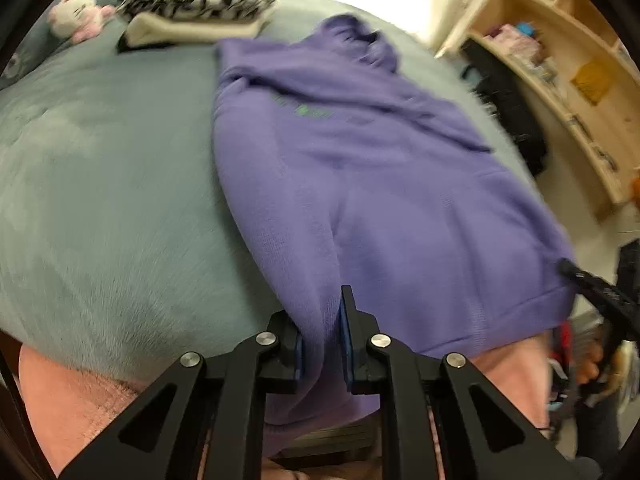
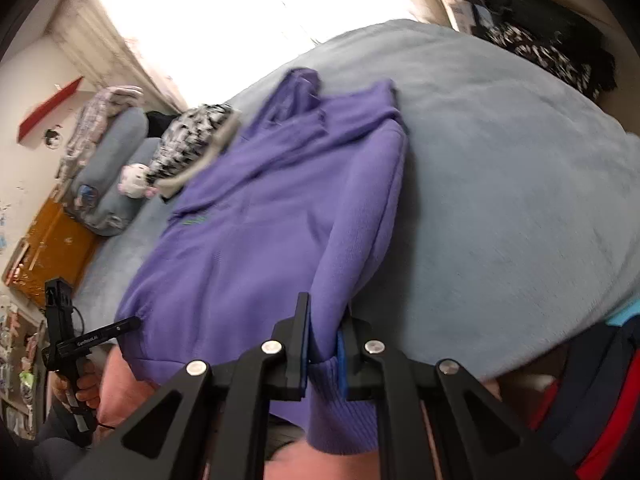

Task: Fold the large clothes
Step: 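Grasp the hoodie hem with both tools, then lift the hem with both tools and fold it up toward the hood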

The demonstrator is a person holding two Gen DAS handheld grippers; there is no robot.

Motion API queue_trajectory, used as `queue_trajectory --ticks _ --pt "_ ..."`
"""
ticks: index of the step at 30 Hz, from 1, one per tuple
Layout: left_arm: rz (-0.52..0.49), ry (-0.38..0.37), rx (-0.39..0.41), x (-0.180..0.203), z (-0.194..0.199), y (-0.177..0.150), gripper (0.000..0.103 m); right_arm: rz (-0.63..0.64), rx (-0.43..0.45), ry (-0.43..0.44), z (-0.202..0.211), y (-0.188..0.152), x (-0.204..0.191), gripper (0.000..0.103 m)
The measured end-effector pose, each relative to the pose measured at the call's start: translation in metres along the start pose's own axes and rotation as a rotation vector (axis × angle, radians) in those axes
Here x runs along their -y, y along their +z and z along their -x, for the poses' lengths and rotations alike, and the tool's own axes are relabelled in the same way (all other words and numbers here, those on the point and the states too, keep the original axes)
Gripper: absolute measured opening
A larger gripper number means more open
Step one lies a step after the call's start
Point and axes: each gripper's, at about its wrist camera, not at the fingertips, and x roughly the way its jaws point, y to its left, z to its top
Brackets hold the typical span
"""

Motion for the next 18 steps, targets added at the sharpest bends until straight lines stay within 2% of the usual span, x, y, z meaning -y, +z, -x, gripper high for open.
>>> queue_trajectory --ticks 3,9,18 --pt "0.004 -0.082 0.043 0.007 0.024 0.012 0.011 0.019 0.019 0.04 0.005 0.01 -0.017 0.01" --pt "0.132 -0.234 0.098 0.005 0.05 0.049 0.01 0.008 0.07 0.118 0.01 0.041 -0.038 0.01" --pt "0.163 -0.296 0.29 0.016 0.116 0.097 0.009 -0.024 0.273 0.229 0.069 0.098 -0.052 0.009"
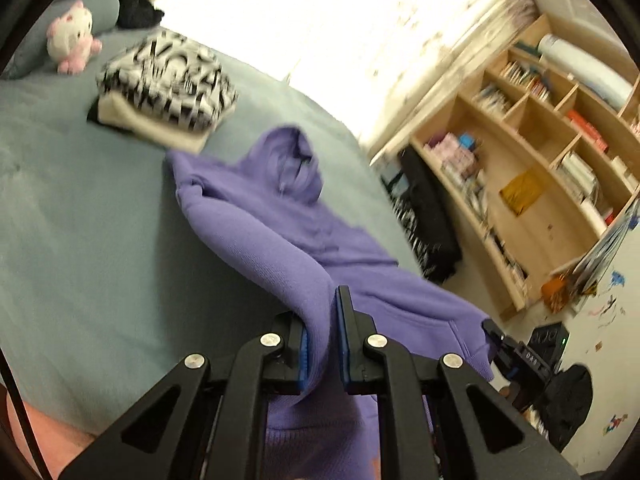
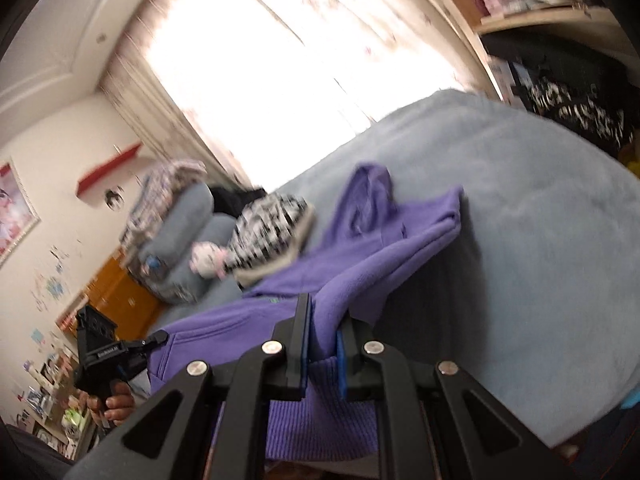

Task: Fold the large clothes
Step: 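Lift the hem with both tools and fold it up toward the hood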

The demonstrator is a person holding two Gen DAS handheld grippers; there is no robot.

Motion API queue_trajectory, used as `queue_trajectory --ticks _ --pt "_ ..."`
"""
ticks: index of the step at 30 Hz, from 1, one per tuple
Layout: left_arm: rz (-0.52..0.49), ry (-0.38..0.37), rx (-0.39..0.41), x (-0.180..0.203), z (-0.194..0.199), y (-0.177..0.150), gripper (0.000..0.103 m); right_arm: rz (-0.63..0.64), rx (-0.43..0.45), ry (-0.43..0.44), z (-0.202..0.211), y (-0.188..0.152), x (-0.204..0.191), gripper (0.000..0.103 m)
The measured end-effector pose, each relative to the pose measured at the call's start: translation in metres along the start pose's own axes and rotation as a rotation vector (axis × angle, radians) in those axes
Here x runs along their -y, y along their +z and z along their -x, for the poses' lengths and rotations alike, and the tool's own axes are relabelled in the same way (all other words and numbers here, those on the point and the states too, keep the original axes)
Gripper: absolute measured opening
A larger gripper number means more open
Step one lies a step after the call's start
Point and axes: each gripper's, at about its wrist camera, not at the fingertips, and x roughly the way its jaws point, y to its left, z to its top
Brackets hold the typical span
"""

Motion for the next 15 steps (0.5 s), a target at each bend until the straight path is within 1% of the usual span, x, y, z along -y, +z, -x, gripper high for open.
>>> queue_trajectory --ticks 2,4,7,11,13,14,15 --pt "0.006 -0.011 0.038 0.006 0.01 0.013 0.009 -0.006 0.031 0.029 0.003 0.011 -0.004 0.009" --pt "0.019 -0.002 0.061 0.006 0.014 0.025 0.009 -0.018 0.049 0.047 0.003 0.02 -0.004 0.009" --pt "0.047 0.028 0.063 -0.004 0.0 0.048 0.009 -0.065 0.064 0.065 -0.016 0.042 0.008 0.009" --pt "0.085 0.079 0.028 -0.029 -0.048 0.083 0.009 -0.143 0.045 0.049 -0.058 0.069 0.04 0.009" --pt "0.093 0.114 0.017 -0.041 -0.078 0.101 0.01 -0.195 0.02 0.025 -0.095 0.089 0.062 0.009" --pt "0.108 0.137 0.014 -0.049 -0.094 0.112 0.01 -0.203 0.015 0.013 -0.106 0.095 0.068 0.009" --pt "0.122 0.161 0.013 -0.058 -0.11 0.123 0.011 -0.21 0.003 -0.014 -0.129 0.107 0.078 0.01"
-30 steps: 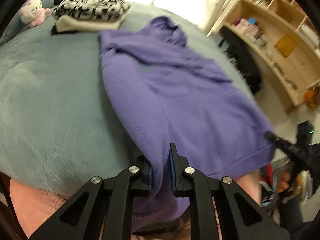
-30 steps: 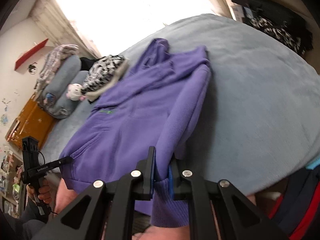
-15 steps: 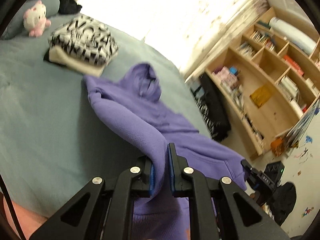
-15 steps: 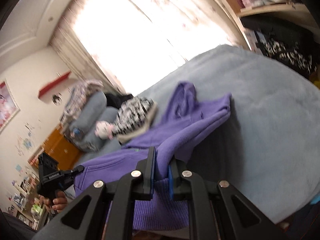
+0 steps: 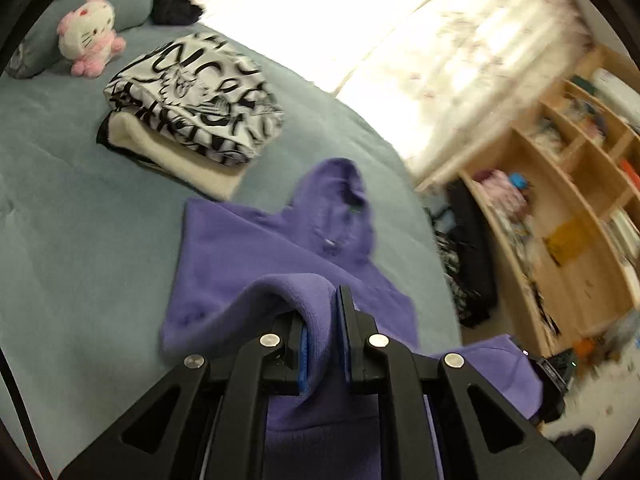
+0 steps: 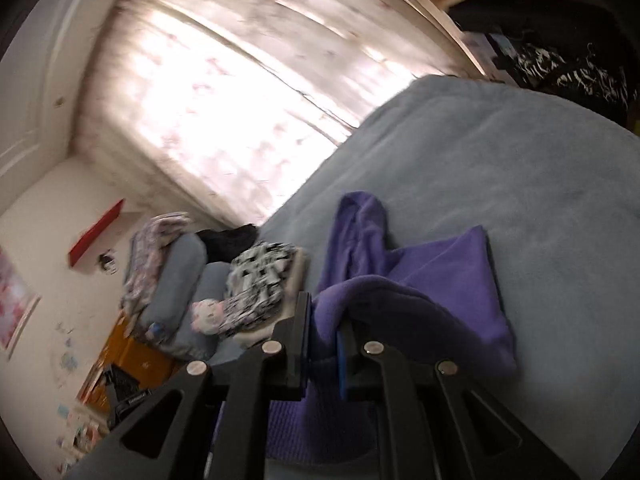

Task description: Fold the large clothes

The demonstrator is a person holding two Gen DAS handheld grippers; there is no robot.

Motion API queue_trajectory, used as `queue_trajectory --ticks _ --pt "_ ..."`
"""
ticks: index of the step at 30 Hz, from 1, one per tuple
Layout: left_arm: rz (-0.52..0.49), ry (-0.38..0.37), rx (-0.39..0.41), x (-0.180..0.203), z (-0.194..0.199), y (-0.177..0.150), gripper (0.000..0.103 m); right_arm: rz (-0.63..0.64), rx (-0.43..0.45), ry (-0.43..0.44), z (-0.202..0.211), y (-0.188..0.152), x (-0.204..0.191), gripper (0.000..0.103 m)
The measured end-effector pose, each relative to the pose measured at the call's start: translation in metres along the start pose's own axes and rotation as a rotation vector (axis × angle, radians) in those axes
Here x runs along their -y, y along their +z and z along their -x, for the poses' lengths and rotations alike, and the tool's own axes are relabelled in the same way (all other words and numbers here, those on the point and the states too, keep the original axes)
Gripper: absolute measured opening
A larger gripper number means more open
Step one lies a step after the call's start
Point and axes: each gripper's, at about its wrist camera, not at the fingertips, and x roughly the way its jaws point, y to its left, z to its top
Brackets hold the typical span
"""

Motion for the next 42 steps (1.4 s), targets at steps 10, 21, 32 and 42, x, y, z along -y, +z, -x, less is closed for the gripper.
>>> queue_trajectory --ticks 10,21,32,42 --pt "0.068 0.099 0.112 -0.031 -0.087 0.088 0.081 0.033 -0.005 -0.193 -0.109 0.051 0.036 0.057" --pt "-0.059 0.229 -0.027 -0.062 -0.153 0.085 0.081 0.116 -0.128 -0.341 -0.167 0.041 0.075 0.057" --pt "-0.269 0.349 -0.2 -0.064 -0.239 0.062 0.072 0.178 -0.287 -0.443 -0.223 0.025 0.114 0.057" --pt "-0.415 0.46 -0.216 -0.047 -0.261 0.048 0.006 0.299 -0.306 -0.517 -0.236 0.013 0.108 0.008"
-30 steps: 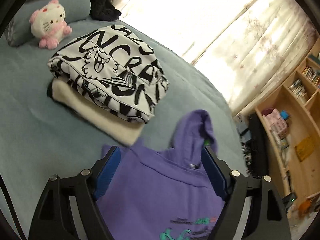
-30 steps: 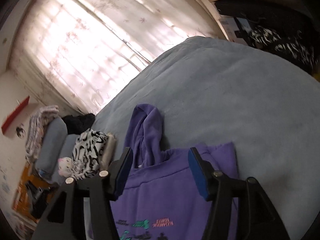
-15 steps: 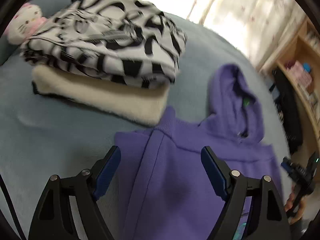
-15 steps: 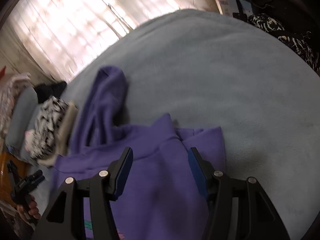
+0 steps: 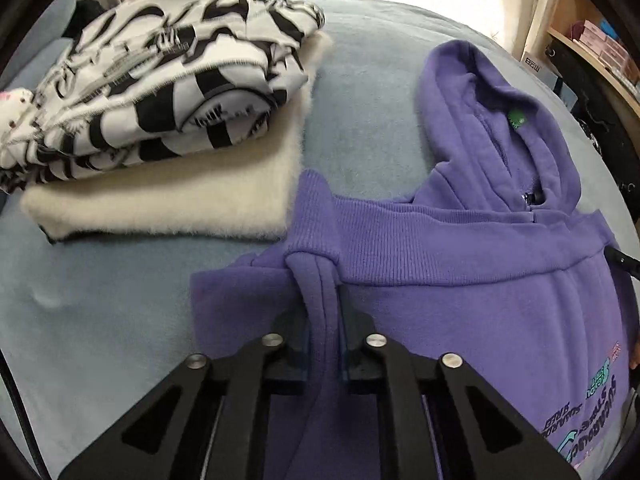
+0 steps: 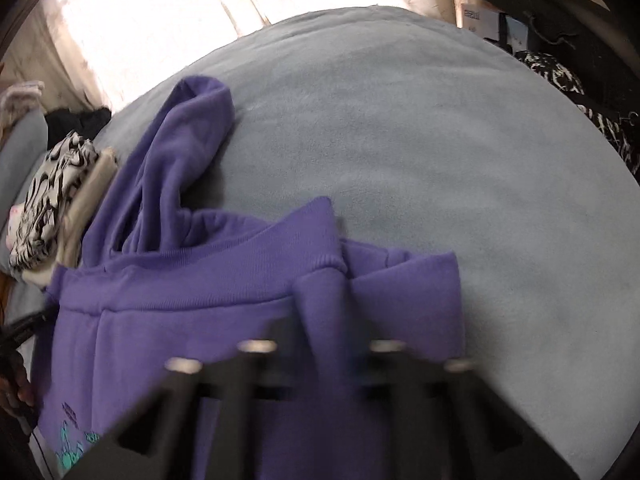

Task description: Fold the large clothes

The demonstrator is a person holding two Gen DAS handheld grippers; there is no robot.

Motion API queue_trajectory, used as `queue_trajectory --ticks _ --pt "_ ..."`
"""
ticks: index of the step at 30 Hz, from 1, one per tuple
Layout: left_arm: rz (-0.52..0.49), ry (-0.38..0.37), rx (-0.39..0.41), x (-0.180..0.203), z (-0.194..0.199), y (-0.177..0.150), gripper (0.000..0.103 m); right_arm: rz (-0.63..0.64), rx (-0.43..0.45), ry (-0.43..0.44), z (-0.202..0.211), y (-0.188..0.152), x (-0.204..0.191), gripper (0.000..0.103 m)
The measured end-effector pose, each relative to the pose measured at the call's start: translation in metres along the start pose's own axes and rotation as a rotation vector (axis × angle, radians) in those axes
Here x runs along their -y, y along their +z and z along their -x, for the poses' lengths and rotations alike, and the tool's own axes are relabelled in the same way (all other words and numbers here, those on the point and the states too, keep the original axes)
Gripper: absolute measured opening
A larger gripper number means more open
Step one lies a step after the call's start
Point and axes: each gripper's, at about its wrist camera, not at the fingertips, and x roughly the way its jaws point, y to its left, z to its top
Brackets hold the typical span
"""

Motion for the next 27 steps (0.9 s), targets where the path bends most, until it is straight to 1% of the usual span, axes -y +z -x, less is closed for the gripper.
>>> queue_trajectory --ticks 2,4,6,8,10,13,16,17,18,20,21,22,24,25,27 --pt "0.02 -0.006 0.049 -0.003 0.017 -0.002 0.006 -0.002 0.036 -0.004 0.011 0.0 -0.001 0.007" --pt "0.06 -0.042 0.099 -0.008 0.035 -0.002 0.006 -0.038 0.105 0.006 0.034 0.0 0.004 0.007" --pt "0.094 -0.071 0.132 -0.015 0.047 -0.005 0.006 -0.091 0.157 0.029 0.056 0.001 0.012 0.007" --pt "0.104 -0.082 0.138 -0.019 0.048 -0.008 0.006 -0.089 0.183 0.016 0.065 0.001 0.012 0.007" --pt "0.123 -0.082 0.116 -0.027 0.035 -0.012 0.006 -0.068 0.177 -0.009 0.059 0.001 0.007 0.007" --pt "0.183 -0.091 0.07 -0.039 0.004 -0.018 0.006 -0.049 0.126 -0.061 0.03 0.001 0.004 0.007" --pt "0.19 -0.107 0.097 -0.045 -0.008 -0.025 0.007 -0.053 0.07 -0.081 0.004 -0.005 0.009 0.009" --pt "0.188 -0.111 0.105 -0.046 -0.008 -0.026 0.007 -0.053 0.068 -0.079 0.001 -0.006 0.009 0.01" --pt "0.189 -0.117 0.11 -0.048 -0.007 -0.027 0.009 -0.055 0.068 -0.072 0.002 -0.006 0.01 0.013" --pt "0.186 -0.13 0.113 -0.051 -0.004 -0.027 0.01 -0.064 0.06 -0.063 0.009 -0.003 0.01 0.017" --pt "0.184 -0.127 0.114 -0.052 0.0 -0.028 0.013 -0.072 0.054 -0.073 0.014 -0.003 0.01 0.018" --pt "0.177 -0.108 0.122 -0.053 0.007 -0.029 0.017 -0.078 0.054 -0.082 0.018 -0.003 0.008 0.018" --pt "0.161 -0.039 0.147 -0.046 0.021 -0.03 0.024 -0.093 0.079 -0.09 0.037 -0.006 0.003 0.018" --pt "0.153 -0.006 0.164 -0.042 0.033 -0.032 0.025 -0.096 0.097 -0.078 0.046 -0.008 0.0 0.018" --pt "0.11 0.025 0.19 -0.028 0.057 -0.039 0.025 -0.083 0.138 -0.034 0.068 -0.017 -0.016 0.02"
